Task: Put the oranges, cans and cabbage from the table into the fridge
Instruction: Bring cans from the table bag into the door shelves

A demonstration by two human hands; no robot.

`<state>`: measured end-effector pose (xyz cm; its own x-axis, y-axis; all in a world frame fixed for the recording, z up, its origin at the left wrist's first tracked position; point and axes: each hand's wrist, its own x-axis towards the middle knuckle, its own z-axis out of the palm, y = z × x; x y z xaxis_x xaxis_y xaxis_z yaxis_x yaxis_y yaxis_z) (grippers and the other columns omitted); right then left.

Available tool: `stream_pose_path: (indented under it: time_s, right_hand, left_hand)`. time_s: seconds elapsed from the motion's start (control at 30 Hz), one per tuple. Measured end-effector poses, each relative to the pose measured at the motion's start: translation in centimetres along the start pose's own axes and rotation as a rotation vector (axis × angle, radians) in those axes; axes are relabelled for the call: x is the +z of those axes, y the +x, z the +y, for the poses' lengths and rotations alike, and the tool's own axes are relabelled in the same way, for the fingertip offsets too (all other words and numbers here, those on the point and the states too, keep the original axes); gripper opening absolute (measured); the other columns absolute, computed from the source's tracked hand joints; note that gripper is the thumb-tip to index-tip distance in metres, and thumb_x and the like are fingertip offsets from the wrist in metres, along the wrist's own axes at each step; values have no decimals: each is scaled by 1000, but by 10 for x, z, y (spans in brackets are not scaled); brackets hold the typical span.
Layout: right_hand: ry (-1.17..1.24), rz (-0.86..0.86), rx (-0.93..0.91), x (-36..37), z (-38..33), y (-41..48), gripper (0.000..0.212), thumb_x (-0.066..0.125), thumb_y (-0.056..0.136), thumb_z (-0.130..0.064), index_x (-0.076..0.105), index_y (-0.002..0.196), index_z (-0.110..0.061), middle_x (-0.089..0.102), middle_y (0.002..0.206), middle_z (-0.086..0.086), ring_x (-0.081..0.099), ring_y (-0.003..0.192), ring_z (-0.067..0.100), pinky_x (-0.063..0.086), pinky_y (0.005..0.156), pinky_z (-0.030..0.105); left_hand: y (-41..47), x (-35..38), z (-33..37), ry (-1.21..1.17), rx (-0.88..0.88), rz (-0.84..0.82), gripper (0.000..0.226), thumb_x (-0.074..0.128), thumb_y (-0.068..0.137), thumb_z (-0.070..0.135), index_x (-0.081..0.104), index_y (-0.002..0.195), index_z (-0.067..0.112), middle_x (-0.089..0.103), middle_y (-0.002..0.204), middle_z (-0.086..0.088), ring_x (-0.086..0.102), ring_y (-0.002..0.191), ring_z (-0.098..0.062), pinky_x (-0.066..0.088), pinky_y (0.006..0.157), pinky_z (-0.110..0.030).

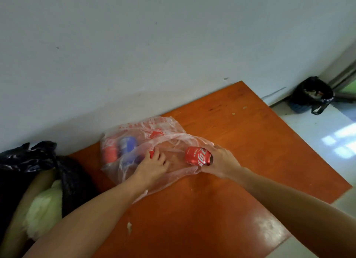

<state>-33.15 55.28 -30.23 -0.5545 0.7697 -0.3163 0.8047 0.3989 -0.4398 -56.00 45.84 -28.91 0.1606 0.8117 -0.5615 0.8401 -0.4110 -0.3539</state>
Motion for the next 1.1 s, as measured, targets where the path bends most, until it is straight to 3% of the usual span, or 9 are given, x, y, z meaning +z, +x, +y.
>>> stream_pose_path:
  time_s: [0.1, 0.17, 0.27, 0.4, 0.5, 0.57, 0.8, 1.1]
  right_hand:
    - [-3, 5, 63, -2, -2, -33, 88, 78, 71, -46, 34, 145, -27, 54, 128, 7, 56, 112, 22, 48, 96, 35]
    - [1, 22, 101, -7, -5, -57, 86, 78, 70, -45, 37, 143, -25, 55, 127, 5, 56, 110, 19, 49, 94, 35]
    - [-1, 100, 137, -20, -12, -98, 85, 78, 70, -48, 39, 140, -20, 55, 127, 2, 56, 110, 17, 50, 94, 33]
    - [-22, 216, 185, -50, -12, -154, 84, 76, 72, -50, 38, 142, -21, 53, 131, 1, 55, 113, 16, 50, 94, 32]
    - [-21, 286, 232, -74, 1, -203, 79, 75, 70, -53, 44, 136, -24, 58, 124, -1, 57, 104, 12, 52, 87, 26]
    - [-37, 327, 279, -86, 14, -238, 75, 75, 69, -52, 46, 133, -24, 59, 120, -3, 57, 101, 11, 50, 83, 21]
    - [-49, 508, 538, -115, 90, -416, 74, 73, 67, -51, 47, 132, -27, 61, 118, -3, 57, 96, 14, 45, 81, 22]
    - [-39, 716, 840, -111, 206, -700, 76, 74, 65, -53, 49, 132, -28, 60, 118, -4, 58, 98, 14, 51, 86, 27]
  left_hand:
    - [-23, -10, 4, -202, -14, 170, 51, 54, 91, 11, 34, 138, 6, 37, 142, -18, 33, 132, -37, 43, 102, -47]
    - [-38, -9, 9, -326, 6, 313, 41, 54, 93, 24, 42, 131, 13, 47, 133, -10, 46, 118, -26, 51, 90, -37]
    - [-58, -17, 21, -382, 58, 426, 38, 53, 93, 40, 48, 123, 17, 55, 124, -7, 53, 106, -23, 56, 77, -35]
    - [-80, -60, 39, -322, 133, 519, 51, 73, 73, 34, 60, 119, 17, 61, 124, -11, 60, 111, -28, 58, 81, -34]
    - [-86, -107, 60, -302, 146, 597, 47, 53, 72, 42, 60, 113, 20, 62, 112, -12, 61, 101, -31, 56, 77, -42]
    - [-88, -138, 81, -315, 188, 625, 48, 48, 71, 42, 59, 113, 19, 60, 106, -11, 60, 94, -28, 56, 69, -39]
    - [-98, -260, 209, -283, 448, 763, 53, 60, 78, 38, 52, 126, 18, 56, 114, -6, 55, 97, -20, 54, 75, -29]
    - [-135, -393, 484, -257, 772, 873, 53, 59, 78, 40, 52, 125, 19, 54, 117, -5, 54, 100, -24, 48, 77, -31]
